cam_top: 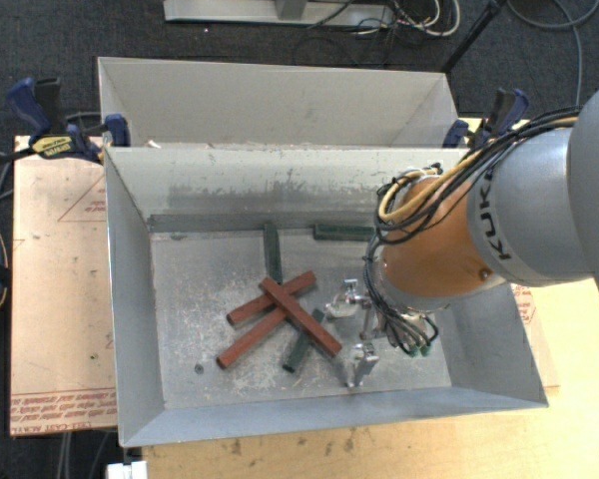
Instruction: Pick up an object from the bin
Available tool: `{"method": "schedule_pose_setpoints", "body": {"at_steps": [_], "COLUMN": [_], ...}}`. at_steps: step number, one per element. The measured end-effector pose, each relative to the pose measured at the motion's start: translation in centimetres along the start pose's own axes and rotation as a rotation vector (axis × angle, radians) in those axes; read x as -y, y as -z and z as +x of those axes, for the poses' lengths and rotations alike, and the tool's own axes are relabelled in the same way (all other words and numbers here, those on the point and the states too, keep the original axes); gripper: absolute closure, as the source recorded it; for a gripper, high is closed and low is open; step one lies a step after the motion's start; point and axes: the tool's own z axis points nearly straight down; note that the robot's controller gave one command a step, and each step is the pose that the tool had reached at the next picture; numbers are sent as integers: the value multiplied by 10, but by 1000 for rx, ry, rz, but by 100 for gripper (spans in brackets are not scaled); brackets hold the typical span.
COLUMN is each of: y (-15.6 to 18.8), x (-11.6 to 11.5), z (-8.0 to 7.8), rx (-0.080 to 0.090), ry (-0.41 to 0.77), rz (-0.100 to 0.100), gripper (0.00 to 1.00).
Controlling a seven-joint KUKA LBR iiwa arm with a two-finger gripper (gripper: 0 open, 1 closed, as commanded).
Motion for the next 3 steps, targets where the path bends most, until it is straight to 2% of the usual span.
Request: {"method": "schedule_pose_setpoints", "body": {"at_steps": [1,2,3], "y": [6,6,154], "x": [-58,-58,-80], "z": [-38,-38,-32], "rx": [9,9,-1], "ry": [-32,-32,-27], "rz": [-1,-1,0], "gripper": [100,100,100]}}
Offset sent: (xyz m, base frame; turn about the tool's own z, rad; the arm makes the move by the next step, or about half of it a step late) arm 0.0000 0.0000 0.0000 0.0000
